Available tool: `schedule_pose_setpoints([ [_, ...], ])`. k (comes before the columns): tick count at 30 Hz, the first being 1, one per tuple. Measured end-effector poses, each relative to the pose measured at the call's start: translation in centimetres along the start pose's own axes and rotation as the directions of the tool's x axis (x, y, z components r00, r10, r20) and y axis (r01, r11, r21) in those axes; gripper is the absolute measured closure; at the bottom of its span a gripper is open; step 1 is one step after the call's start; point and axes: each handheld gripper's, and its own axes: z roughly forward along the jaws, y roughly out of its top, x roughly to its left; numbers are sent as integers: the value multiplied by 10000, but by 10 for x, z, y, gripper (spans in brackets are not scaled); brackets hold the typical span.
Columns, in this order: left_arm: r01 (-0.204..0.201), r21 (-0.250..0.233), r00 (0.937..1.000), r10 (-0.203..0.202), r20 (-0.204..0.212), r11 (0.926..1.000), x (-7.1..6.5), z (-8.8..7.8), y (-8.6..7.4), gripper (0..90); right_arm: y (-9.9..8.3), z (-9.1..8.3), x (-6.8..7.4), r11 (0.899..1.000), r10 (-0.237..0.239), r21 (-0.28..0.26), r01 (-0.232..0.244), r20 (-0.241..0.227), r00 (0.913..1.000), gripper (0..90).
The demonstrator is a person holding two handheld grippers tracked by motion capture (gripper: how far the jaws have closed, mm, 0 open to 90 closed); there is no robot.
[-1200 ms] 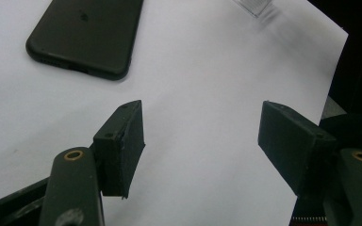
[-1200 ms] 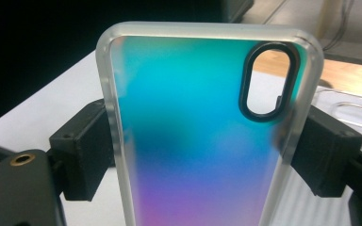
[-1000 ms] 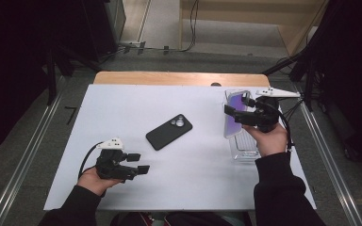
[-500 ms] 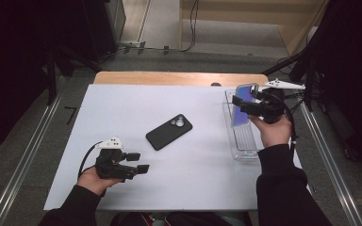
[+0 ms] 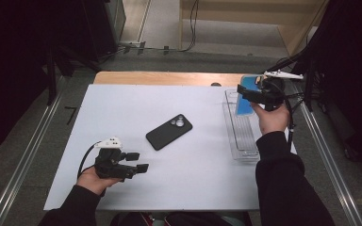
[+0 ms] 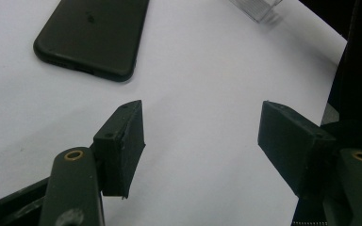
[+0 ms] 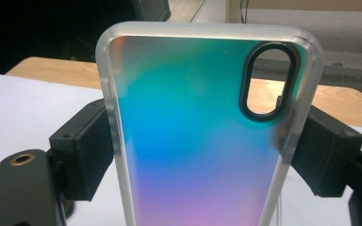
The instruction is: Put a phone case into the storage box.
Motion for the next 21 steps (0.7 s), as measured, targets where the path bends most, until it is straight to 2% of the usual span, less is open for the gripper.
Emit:
schedule_pose_setpoints([
  [4, 26, -2, 10000, -26, -48, 10000, 0, 0, 0, 321, 1, 13, -5, 9994, 318, 102, -319, 44, 9995, 149],
  [10, -51, 5, 10000, 51, 11, 10000, -1, 1, 0, 321, 3, 33, -6, 9995, 102, 298, -112, 358, 9993, 148],
  [16, 22, -50, 10000, -22, 9, 10000, -1, 1, 1, 321, 3, 53, -8, 9995, 234, 177, -247, 734, 9970, 147],
  [21, 13, -58, 10000, -12, 57, 10000, -1, 2, 1, 321, 2, 67, -9, 9991, 241, 329, -278, 1067, 9940, 146],
])
